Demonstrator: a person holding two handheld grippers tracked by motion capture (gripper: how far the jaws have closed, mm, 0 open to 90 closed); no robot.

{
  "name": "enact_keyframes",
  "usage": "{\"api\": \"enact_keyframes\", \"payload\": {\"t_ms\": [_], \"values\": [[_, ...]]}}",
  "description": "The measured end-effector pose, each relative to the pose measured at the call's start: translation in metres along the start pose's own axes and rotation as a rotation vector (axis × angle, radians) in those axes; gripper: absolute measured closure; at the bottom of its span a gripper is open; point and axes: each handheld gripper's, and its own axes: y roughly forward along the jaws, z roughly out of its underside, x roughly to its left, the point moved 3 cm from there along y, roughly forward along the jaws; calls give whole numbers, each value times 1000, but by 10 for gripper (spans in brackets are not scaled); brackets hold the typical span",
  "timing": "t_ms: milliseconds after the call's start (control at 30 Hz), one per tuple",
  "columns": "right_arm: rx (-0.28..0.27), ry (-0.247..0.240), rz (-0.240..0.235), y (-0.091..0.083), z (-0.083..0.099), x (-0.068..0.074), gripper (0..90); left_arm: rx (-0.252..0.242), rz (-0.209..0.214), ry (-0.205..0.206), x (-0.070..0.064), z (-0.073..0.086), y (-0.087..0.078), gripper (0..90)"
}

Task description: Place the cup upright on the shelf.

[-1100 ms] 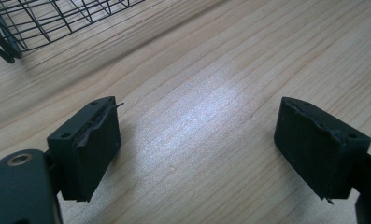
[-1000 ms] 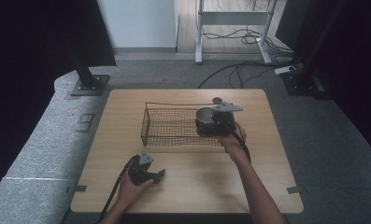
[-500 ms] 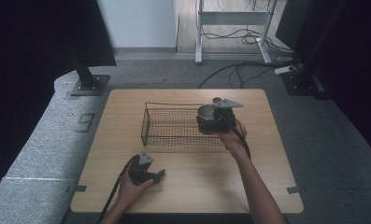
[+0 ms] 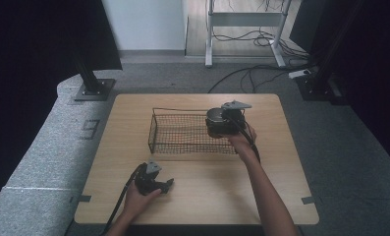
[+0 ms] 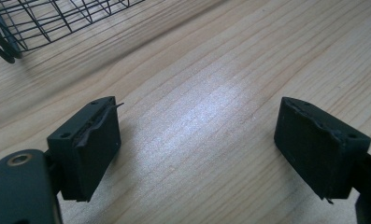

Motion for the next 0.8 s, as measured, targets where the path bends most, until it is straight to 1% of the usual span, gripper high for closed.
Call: {"api": "enact_keyframes", "payload": {"t_ms": [100,167,300,333,433,633,800], "values": [[1,4,5,2,0,-2,183,0,0,0,0,0,0,145],[11,8,19,8,0,-6,183,0,0,-1,0,0,0,145],[17,17,25,12,0,-10,183,-1,0,-1,0,0,0,145],[26,24,30,16,1,-12,183,-1,0,-1,0,0,0,145],[39,26,21,21,2,-12,183,0,0,-1,0,0,0,145],[51,18,32,28,5,-11,183,0,-1,-1,0,0,0,145],[58,27,39,32,7,-13,183,0,-1,0,0,0,0,145]]}}
